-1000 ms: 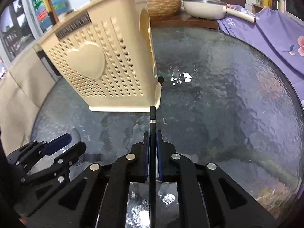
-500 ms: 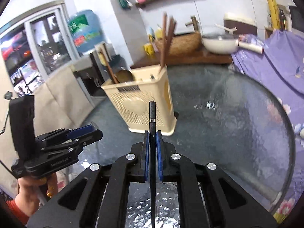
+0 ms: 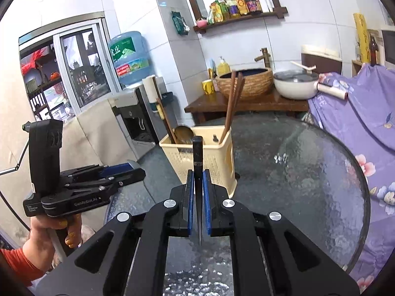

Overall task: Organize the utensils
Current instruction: 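Carry the clear spoon and black chopstick over the holder and lower them inside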

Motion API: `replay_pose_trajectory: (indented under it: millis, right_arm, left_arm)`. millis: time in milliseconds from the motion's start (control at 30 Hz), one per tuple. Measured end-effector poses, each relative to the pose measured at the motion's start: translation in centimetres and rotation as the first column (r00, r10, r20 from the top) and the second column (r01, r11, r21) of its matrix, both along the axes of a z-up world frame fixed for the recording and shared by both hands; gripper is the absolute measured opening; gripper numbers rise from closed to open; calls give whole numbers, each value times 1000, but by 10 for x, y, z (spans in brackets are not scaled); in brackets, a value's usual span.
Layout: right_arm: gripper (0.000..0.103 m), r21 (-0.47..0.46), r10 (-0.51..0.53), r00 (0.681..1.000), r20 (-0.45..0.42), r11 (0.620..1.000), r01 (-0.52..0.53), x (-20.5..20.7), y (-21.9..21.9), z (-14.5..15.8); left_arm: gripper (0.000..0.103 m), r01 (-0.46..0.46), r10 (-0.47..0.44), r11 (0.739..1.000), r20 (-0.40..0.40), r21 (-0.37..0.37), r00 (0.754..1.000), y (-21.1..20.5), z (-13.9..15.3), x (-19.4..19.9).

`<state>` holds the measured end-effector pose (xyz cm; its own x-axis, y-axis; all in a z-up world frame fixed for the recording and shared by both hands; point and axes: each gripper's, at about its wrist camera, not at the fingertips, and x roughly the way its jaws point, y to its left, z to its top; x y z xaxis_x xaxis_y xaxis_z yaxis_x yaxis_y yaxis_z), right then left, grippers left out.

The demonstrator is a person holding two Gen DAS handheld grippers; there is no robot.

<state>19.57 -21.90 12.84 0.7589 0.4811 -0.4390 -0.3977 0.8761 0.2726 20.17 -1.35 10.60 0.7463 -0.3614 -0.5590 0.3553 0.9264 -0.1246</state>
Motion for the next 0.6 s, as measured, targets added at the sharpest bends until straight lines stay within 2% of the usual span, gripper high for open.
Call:
replay_pose_trajectory:
  millis: [200, 433, 600]
  right_arm:
    - [8, -2, 21, 999, 40, 1000, -21, 15, 8, 40]
    - [8, -55, 18, 996, 86, 998, -13, 45, 27, 103]
    - [8, -77, -20, 993, 116, 997, 30, 65, 35, 134]
  left_arm:
    - [35, -10, 10, 1000, 45, -3, 999, 1, 37, 13]
    - [35, -74, 74, 997, 118, -3, 990, 2, 97, 44]
    - [35, -124, 121, 992, 132, 16, 984, -2, 116, 68]
